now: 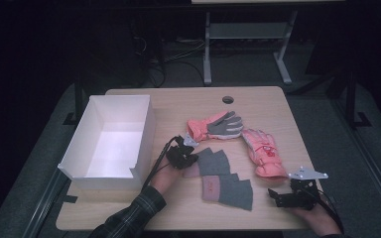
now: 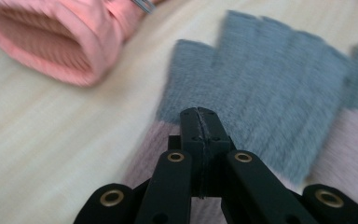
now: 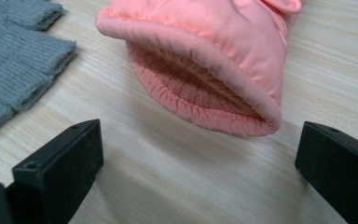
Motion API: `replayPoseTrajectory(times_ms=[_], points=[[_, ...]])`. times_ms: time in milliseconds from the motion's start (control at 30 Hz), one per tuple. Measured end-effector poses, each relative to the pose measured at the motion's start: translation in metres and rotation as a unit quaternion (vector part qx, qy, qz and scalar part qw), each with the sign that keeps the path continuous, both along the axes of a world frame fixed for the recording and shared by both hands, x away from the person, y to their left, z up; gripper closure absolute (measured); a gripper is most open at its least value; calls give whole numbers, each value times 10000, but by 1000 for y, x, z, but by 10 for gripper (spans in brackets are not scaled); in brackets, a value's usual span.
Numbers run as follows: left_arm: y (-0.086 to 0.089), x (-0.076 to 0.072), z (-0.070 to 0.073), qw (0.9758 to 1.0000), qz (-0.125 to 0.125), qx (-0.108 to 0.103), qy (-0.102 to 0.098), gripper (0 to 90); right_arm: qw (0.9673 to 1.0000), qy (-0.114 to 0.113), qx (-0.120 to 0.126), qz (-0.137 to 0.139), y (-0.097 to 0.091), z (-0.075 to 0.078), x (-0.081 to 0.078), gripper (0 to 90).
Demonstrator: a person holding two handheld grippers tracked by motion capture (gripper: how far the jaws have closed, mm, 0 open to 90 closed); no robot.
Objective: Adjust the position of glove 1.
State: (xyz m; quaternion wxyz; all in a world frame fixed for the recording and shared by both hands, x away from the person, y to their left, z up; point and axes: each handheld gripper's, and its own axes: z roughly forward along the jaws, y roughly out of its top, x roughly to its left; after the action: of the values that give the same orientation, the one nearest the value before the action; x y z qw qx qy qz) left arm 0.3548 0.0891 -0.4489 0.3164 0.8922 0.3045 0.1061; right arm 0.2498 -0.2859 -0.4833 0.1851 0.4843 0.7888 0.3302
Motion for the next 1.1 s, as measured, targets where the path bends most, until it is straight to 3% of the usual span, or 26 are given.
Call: replayPoseTrajectory(times_ms=[200, 333, 400, 500, 667, 833, 967, 1100], points=[[10, -20, 0, 9993, -115, -217, 274, 898, 10000, -1, 1, 1, 0, 0, 0, 3], [14, -29, 2, 9987, -293, -355, 239, 889, 10000, 0, 1, 0, 0, 0, 0, 3], [13, -29, 5, 9977, -434, -489, 184, 809, 10000, -5, -2, 2, 0, 0, 0, 3], [7, -28, 8, 9969, -614, -483, -75, 698, 10000, -3, 0, -1, 0, 0, 0, 3], [2, -23, -2, 9958, -871, -293, 56, 596, 10000, -1, 1, 1, 0, 0, 0, 3], [2, -21, -11, 9950, -970, -235, 79, 633, 10000, 1, -1, -1, 0, 0, 0, 3], [0, -23, -11, 9944, -1035, -220, 72, 777, 10000, 1, -1, -4, 0, 0, 0, 3], [0, -24, -9, 9938, -1091, -191, 54, 851, 10000, 1, -1, -8, 0, 0, 0, 3]])
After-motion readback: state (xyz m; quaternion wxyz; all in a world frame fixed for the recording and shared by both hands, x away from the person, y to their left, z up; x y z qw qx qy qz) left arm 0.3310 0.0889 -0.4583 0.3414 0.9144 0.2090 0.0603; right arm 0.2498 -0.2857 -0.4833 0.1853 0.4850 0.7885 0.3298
